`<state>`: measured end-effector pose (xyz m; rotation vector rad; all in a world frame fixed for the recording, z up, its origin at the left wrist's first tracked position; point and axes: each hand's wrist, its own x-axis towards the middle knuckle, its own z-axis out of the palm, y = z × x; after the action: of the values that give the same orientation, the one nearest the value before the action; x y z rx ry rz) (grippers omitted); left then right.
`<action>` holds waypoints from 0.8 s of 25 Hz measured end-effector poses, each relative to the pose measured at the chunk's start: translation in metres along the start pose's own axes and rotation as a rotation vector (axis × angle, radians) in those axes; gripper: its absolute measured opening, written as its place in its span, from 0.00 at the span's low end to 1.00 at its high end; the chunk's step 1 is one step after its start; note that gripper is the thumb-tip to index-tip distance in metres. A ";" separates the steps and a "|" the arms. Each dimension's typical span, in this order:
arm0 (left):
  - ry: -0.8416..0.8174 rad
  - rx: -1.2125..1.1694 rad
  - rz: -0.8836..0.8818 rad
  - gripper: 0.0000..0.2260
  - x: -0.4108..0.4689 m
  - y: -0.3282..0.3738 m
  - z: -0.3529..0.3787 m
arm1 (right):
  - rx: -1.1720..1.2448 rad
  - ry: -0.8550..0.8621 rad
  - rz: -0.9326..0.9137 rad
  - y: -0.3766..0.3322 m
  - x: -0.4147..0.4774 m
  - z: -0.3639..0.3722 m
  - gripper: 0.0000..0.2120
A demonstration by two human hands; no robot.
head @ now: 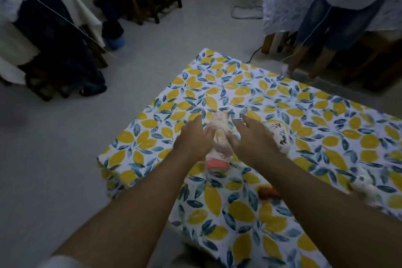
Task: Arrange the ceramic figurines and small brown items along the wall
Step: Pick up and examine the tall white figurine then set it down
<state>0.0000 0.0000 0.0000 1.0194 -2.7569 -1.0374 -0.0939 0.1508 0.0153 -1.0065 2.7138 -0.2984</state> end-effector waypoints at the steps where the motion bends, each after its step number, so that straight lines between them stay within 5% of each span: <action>1: -0.065 -0.088 -0.078 0.32 0.011 -0.009 0.004 | 0.081 -0.059 0.050 -0.007 0.009 0.010 0.31; 5: -0.341 -0.315 -0.220 0.31 0.040 -0.031 0.026 | 0.524 -0.263 0.289 -0.023 0.033 0.044 0.33; 10: -0.342 -0.504 -0.267 0.23 0.058 -0.037 0.016 | 0.739 -0.201 0.388 -0.029 0.043 0.045 0.36; 14: -0.354 -0.635 -0.038 0.30 0.081 -0.037 -0.028 | 0.963 -0.064 0.347 -0.035 0.057 0.030 0.46; 20: -0.374 -0.609 0.299 0.26 0.107 -0.058 -0.057 | 1.101 0.173 0.191 -0.063 0.070 0.046 0.39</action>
<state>-0.0374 -0.1287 -0.0108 0.3444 -2.4250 -1.9803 -0.0932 0.0528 -0.0218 -0.3832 2.1400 -1.6319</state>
